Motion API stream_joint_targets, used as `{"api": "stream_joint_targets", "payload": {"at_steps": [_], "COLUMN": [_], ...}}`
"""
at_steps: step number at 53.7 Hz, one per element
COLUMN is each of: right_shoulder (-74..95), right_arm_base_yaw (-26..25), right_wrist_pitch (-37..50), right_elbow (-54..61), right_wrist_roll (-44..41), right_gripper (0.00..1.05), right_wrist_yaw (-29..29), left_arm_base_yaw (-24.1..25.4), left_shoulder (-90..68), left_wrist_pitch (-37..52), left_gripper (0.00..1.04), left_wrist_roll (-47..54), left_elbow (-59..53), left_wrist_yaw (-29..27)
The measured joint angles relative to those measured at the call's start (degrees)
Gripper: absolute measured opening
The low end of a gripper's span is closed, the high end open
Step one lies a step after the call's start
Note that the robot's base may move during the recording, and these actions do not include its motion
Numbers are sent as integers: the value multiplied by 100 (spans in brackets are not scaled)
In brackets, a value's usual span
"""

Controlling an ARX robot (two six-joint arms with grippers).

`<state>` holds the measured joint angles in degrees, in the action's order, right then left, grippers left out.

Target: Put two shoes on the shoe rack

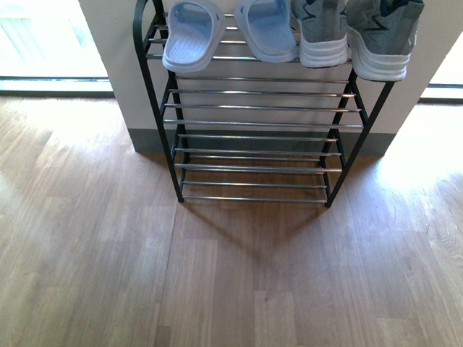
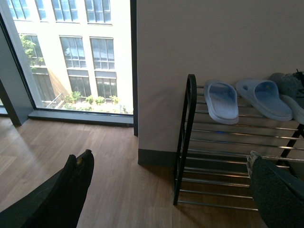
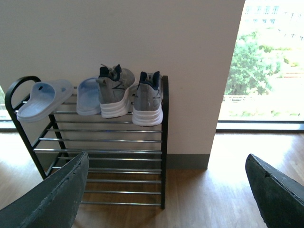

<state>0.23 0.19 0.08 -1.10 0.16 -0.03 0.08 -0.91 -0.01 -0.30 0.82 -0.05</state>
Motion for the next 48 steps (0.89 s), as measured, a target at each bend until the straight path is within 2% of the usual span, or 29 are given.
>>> {"api": "stream_joint_targets", "payload": {"at_steps": [48], "right_shoulder": [0], "right_arm_base_yaw": [0], "right_wrist_pitch": [-2], "right_elbow": [0], "right_wrist_roll": [0], "right_gripper": [96], "right_wrist_yaw": [17], "left_arm_base_yaw": [0], "left_shoulder": [0], "left_wrist_pitch": [0], "left_gripper": [95], "left_wrist_roll": [2], "left_elbow": [0], "left_wrist_yaw": [2]}}
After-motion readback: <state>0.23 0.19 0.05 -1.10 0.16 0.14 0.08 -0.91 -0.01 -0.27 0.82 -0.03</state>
